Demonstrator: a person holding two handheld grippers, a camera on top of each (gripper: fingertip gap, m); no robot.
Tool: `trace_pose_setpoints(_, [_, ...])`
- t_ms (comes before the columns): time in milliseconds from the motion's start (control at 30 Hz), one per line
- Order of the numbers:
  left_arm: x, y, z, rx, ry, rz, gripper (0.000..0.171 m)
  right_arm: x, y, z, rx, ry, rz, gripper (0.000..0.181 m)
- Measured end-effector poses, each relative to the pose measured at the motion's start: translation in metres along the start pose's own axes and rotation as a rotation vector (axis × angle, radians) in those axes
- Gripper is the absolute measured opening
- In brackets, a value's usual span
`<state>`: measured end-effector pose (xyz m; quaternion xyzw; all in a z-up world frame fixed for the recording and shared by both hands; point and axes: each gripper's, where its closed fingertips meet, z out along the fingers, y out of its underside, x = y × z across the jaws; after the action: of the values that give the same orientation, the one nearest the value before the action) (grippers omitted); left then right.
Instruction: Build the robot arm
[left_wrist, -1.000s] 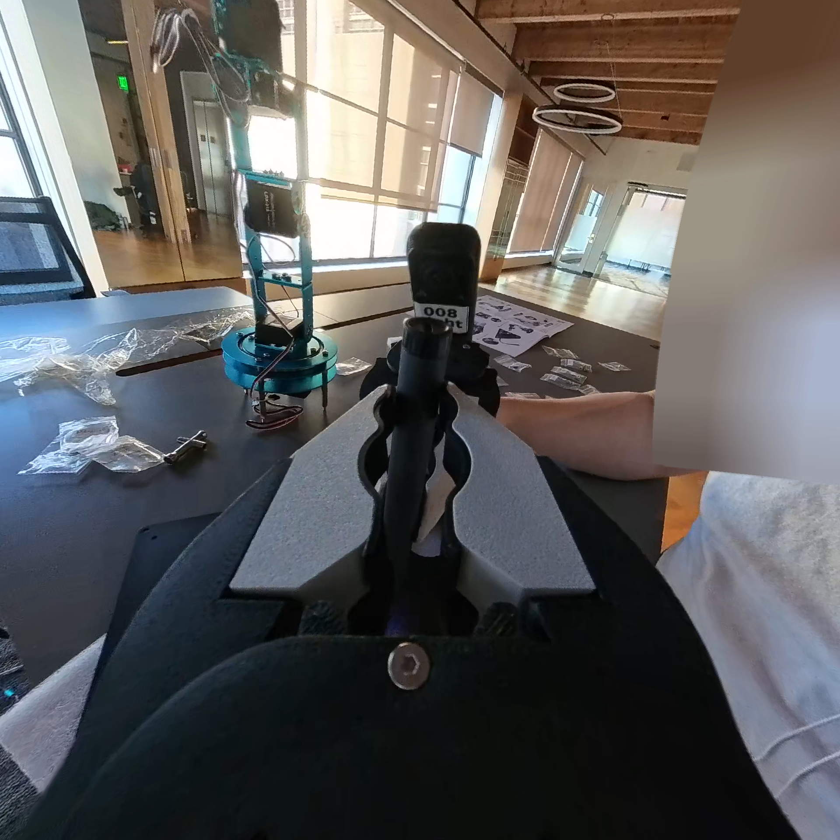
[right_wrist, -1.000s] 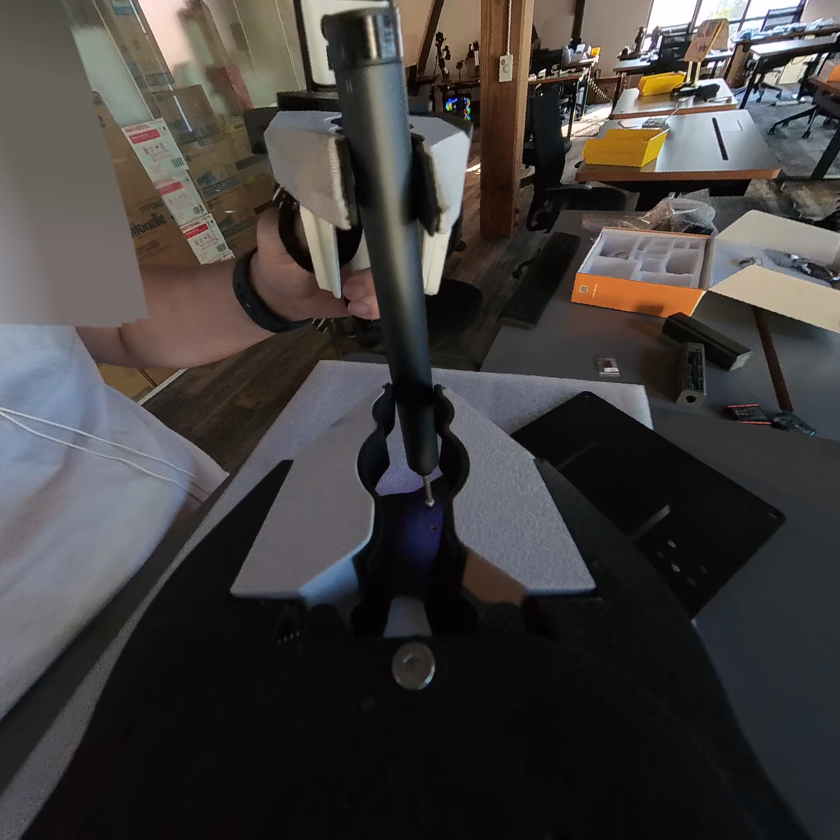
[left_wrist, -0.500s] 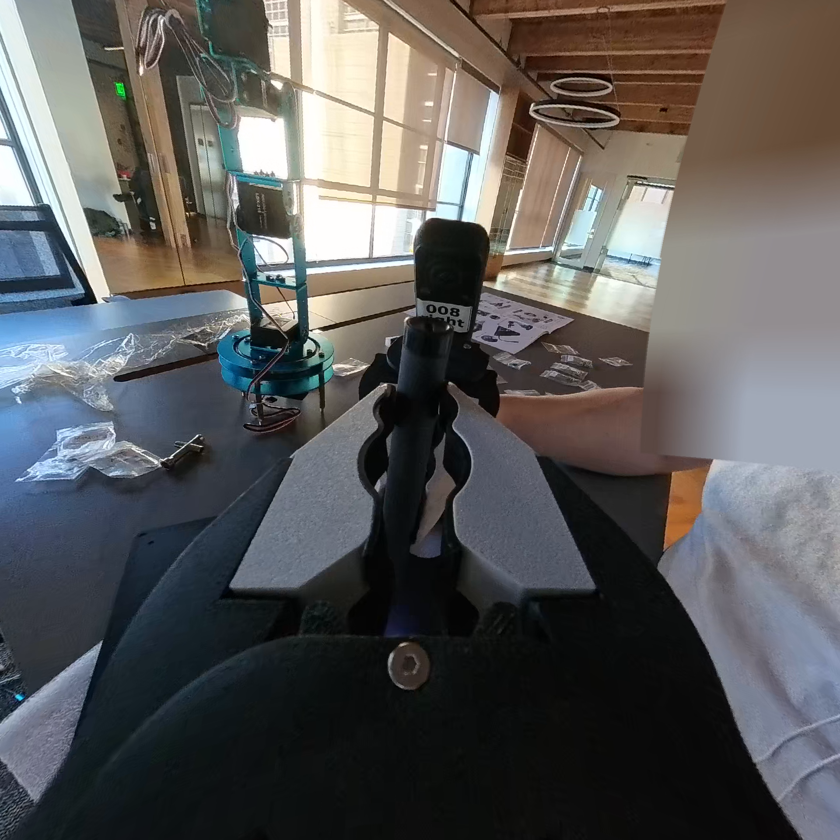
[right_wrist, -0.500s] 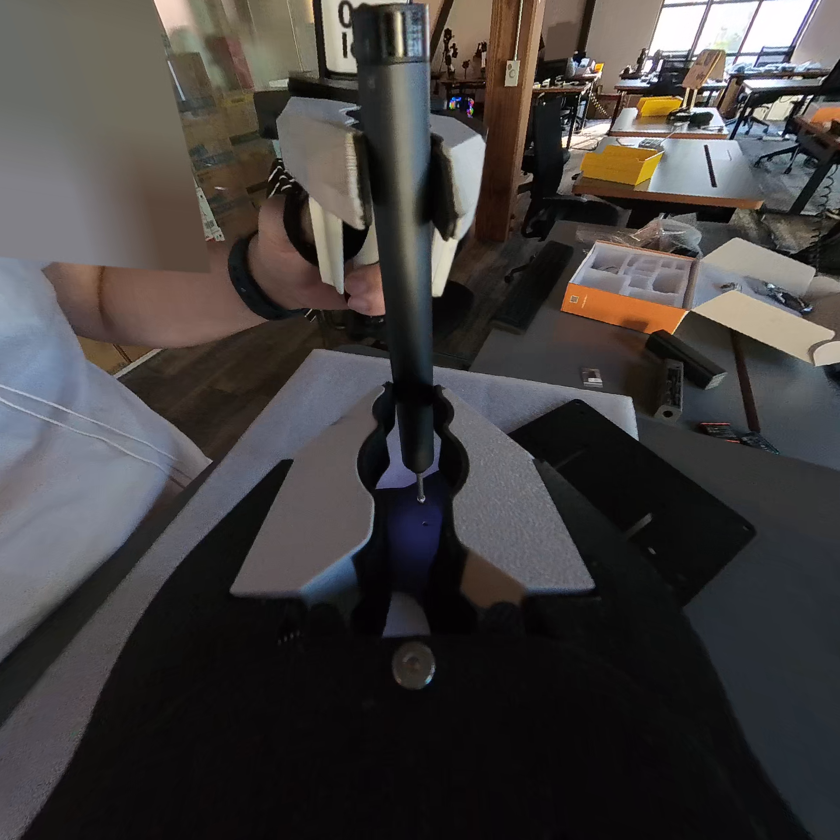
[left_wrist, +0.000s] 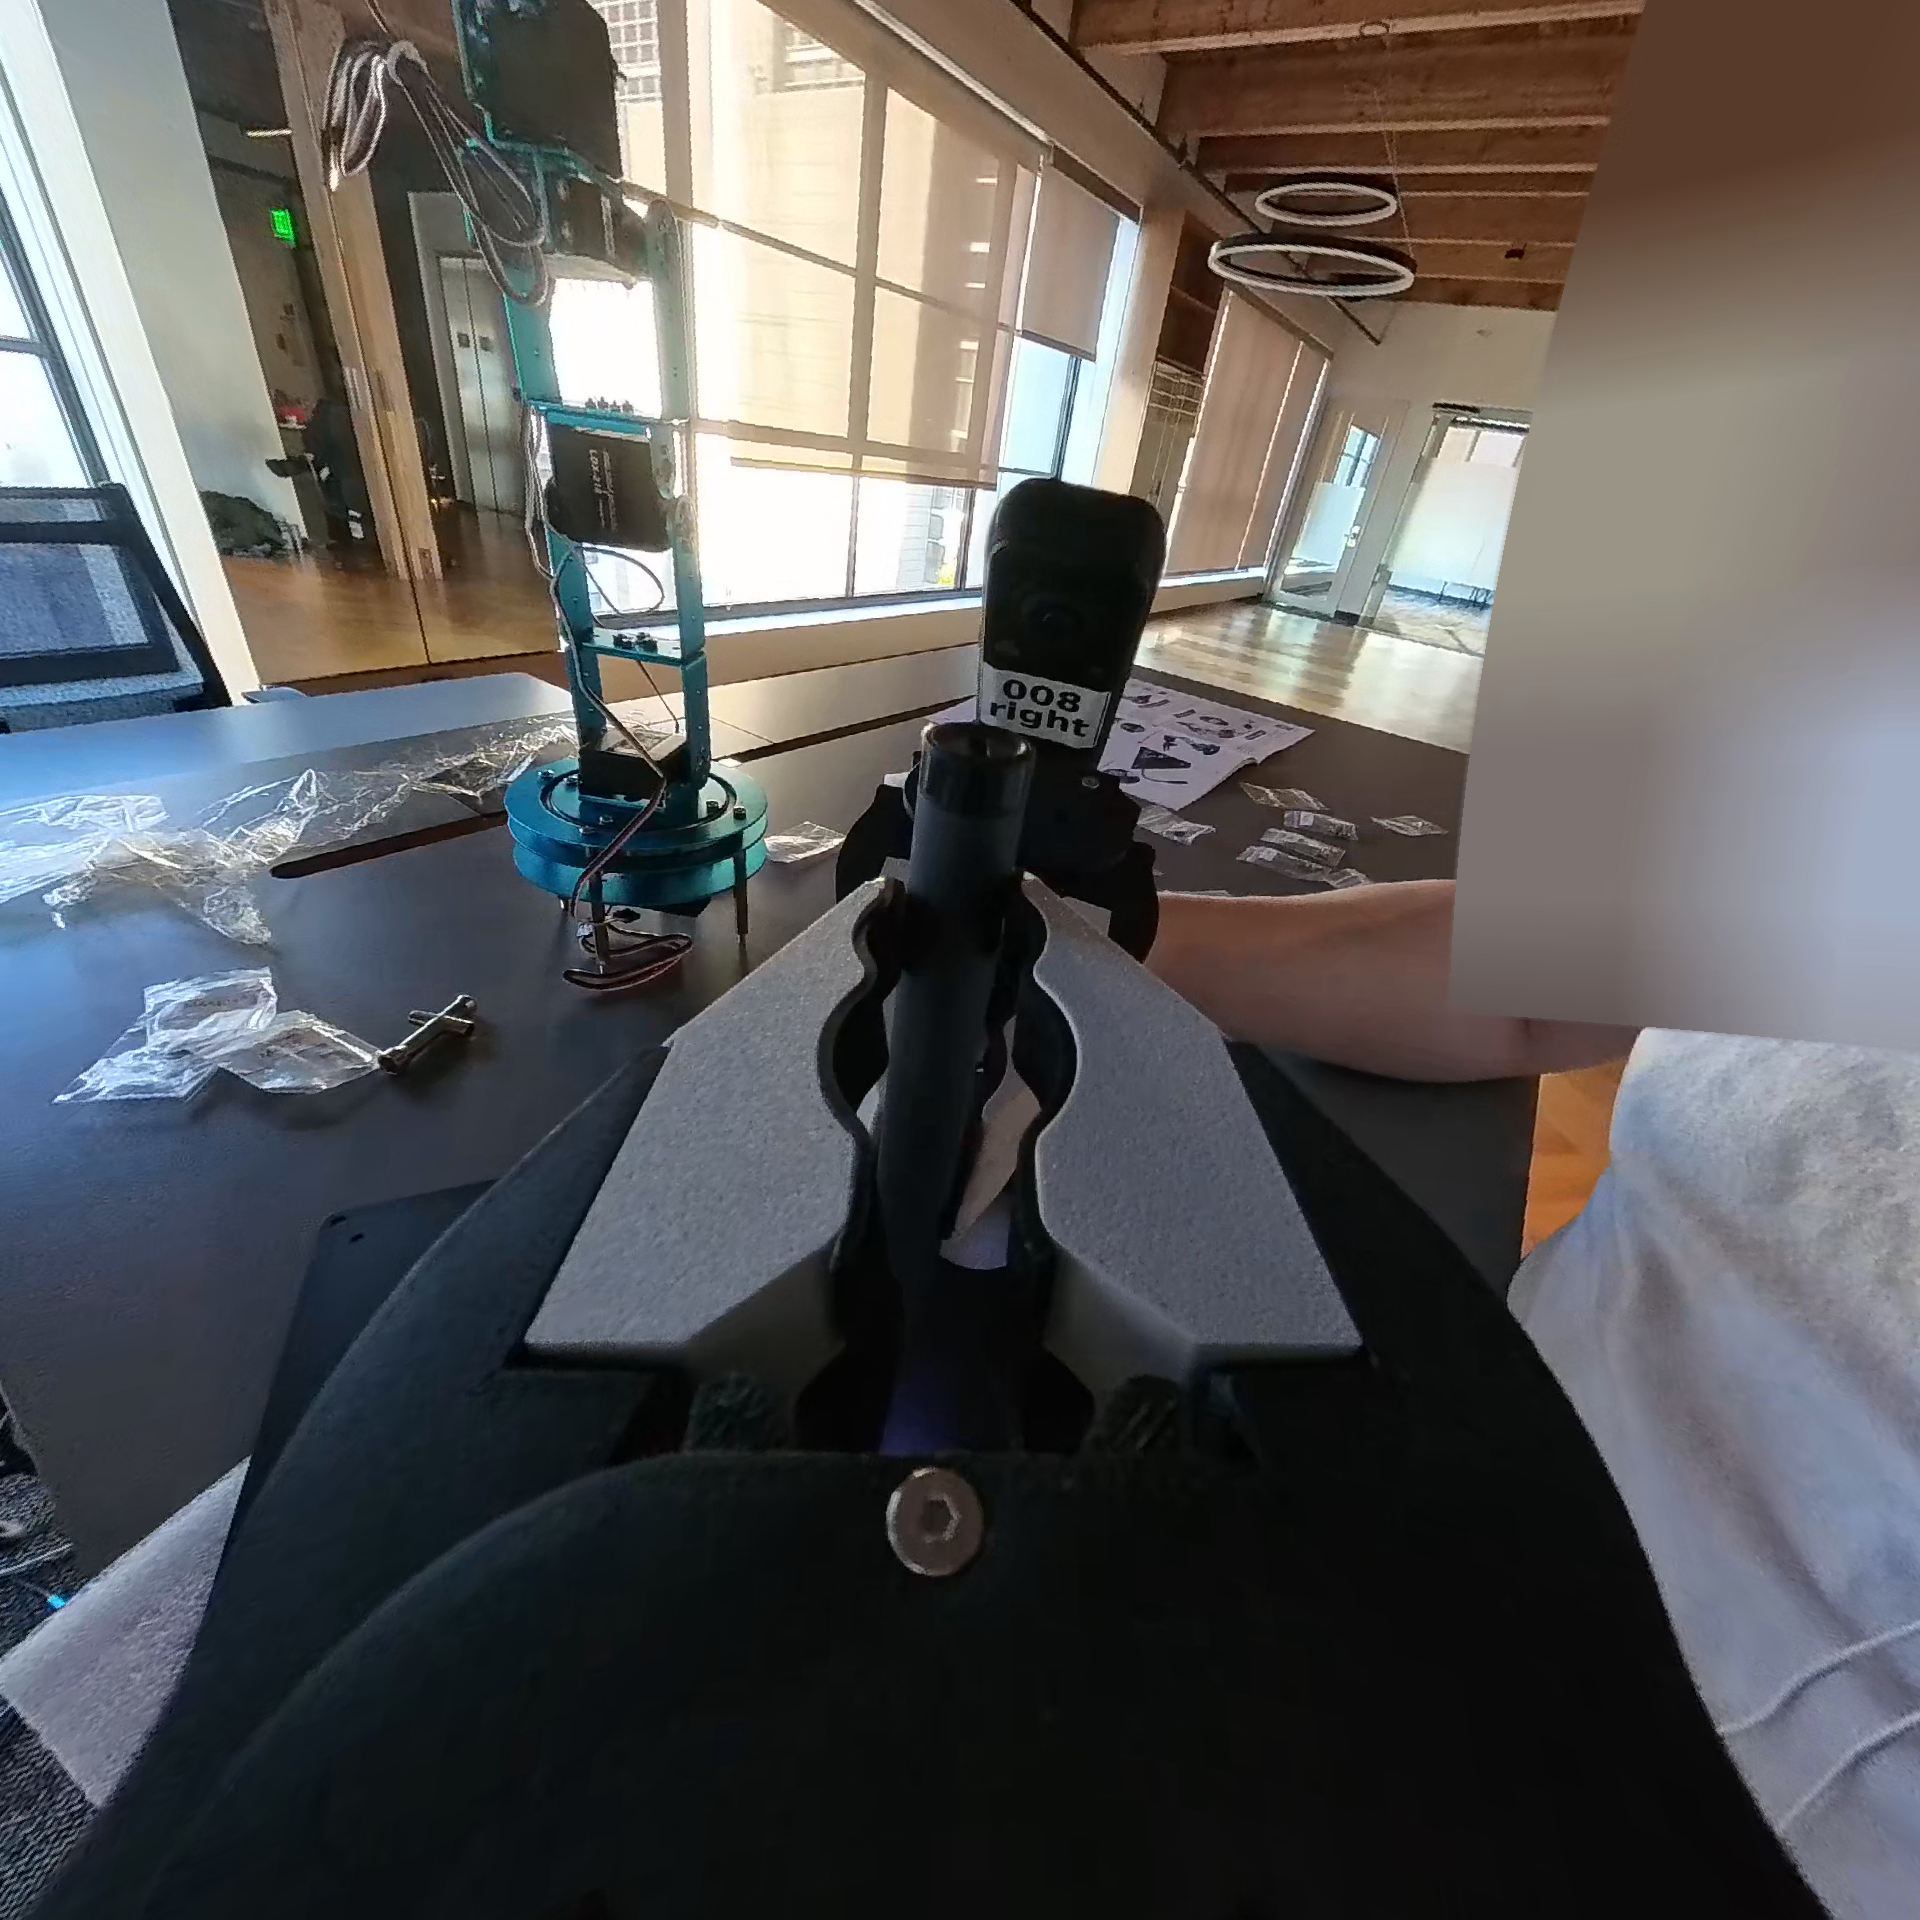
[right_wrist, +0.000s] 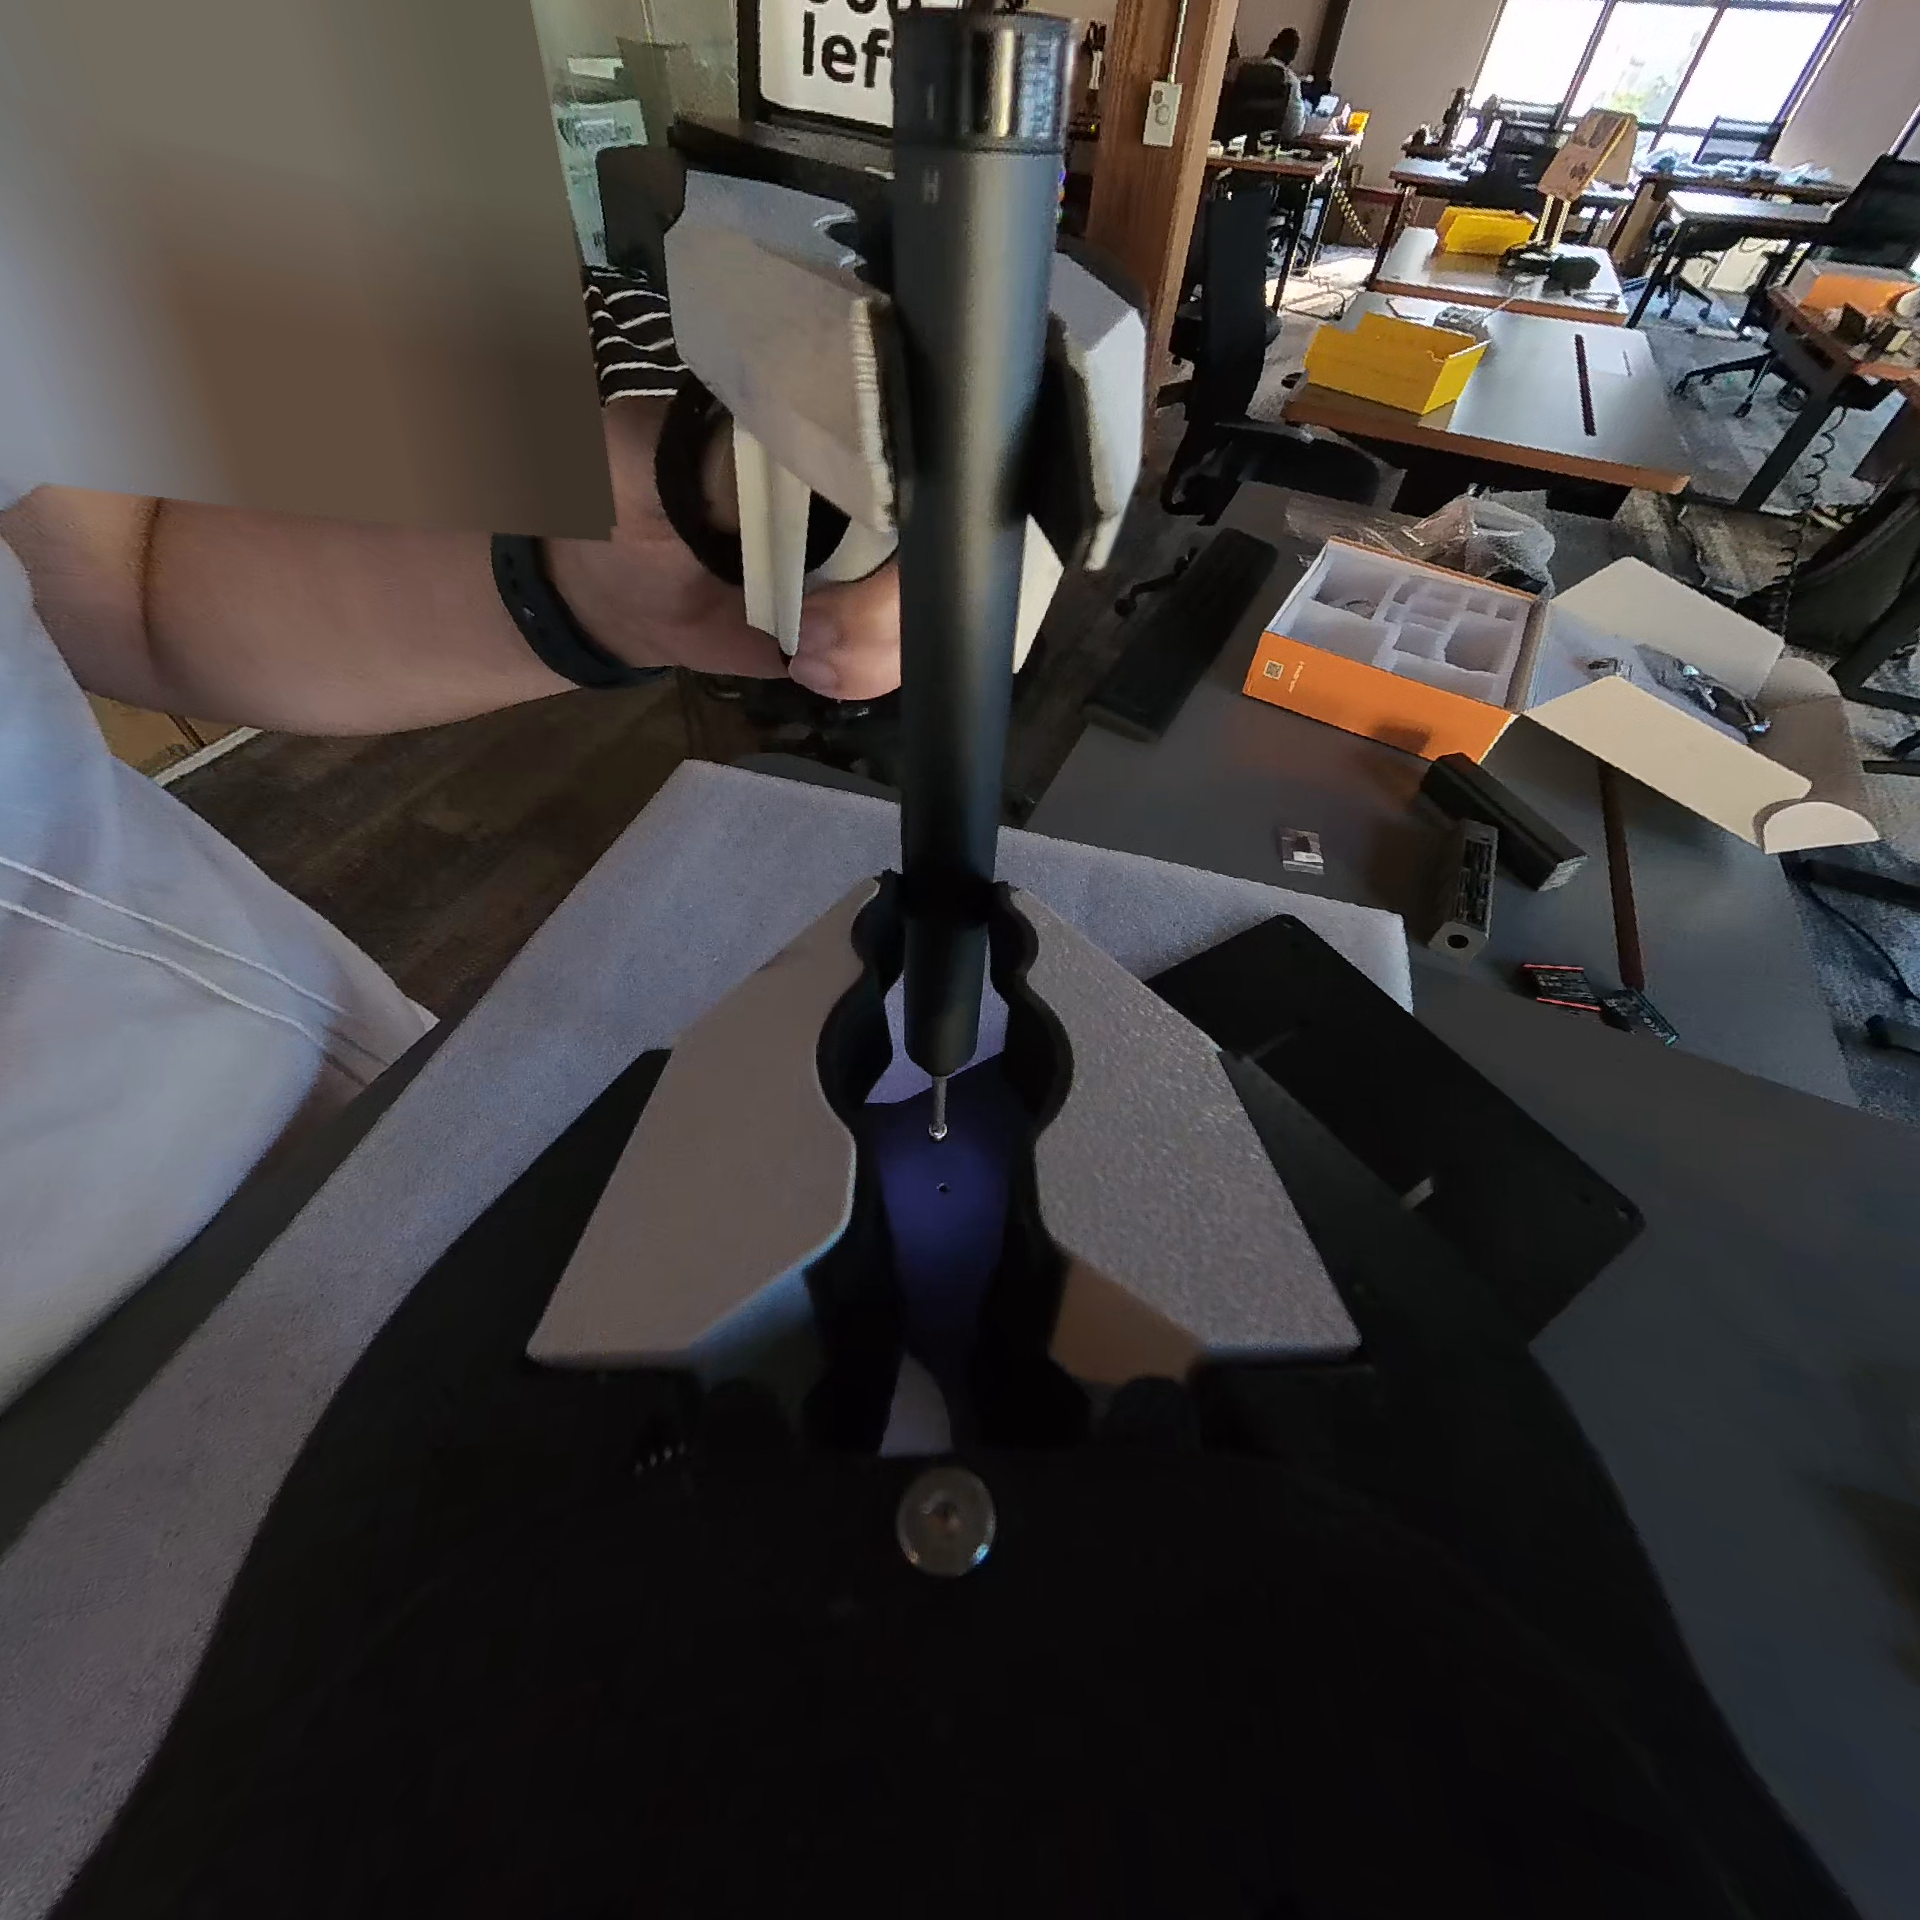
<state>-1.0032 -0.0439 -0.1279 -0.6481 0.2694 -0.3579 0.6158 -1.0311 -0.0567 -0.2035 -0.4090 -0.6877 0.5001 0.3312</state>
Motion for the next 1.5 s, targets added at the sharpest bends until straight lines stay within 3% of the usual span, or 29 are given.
trace_pose_setpoints(1500, [0.0,0.0013,-0.0024,0.024,-0.012,0.004,0.018,-0.0002,0.001,0.0016,-0.083,0.025,-0.028,0.015])
